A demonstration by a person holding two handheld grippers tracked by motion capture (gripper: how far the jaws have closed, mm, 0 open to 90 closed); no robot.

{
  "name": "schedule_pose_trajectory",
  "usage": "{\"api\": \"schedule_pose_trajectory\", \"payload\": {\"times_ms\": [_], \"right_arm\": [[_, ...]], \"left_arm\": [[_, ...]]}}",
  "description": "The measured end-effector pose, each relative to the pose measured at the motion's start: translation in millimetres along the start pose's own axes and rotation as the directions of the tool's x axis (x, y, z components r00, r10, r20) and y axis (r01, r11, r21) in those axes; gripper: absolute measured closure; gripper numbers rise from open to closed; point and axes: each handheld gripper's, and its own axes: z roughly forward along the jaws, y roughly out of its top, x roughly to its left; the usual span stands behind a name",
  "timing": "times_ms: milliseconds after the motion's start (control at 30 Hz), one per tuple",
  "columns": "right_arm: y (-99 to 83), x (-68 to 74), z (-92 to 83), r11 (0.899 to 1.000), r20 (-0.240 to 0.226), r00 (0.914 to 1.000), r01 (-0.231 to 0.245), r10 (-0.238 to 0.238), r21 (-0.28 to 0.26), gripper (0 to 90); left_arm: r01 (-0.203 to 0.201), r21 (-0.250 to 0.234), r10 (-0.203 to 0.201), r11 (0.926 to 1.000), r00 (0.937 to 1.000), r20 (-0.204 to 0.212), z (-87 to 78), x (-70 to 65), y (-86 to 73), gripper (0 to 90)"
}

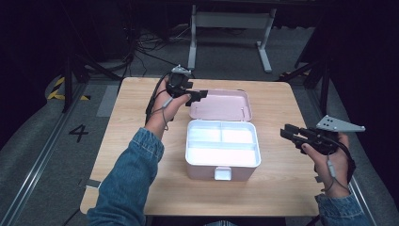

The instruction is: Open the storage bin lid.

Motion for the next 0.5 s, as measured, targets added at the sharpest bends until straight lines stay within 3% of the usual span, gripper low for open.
{"api": "schedule_pose_trajectory", "payload": {"times_ms": [167, 233, 400, 500], "right_arm": [[2.6, -3.6, 5.3, 1.000, -0.009, 1.0000, 0.002, -0.002, 0.005, 67.8], [4.6, -4.5, 9.2, 1.000, -0.016, 0.9999, 0.002, -0.002, 0.009, 67.3], [8.9, -6.7, 20.1, 1.000, -0.037, 0.9993, 0.008, -0.007, 0.023, 66.6], [10.2, -7.9, 23.9, 1.000, -0.043, 0.9991, 0.010, -0.009, 0.027, 66.3]], "left_arm": [[-0.091, -0.022, 0.091, 0.9956, 0.9956, 0.020, -41.4, -27.0, 0.5, 25.9], [-0.109, -0.030, 0.109, 0.9936, 0.9938, 0.018, -53.2, -32.8, -1.7, 25.7], [-0.135, -0.054, 0.135, 0.9894, 0.9908, -0.004, -89.4, -43.7, -15.0, 25.5], [-0.138, -0.054, 0.137, 0.9889, 0.9902, -0.028, -102.4, -45.7, -23.1, 25.5]]}}
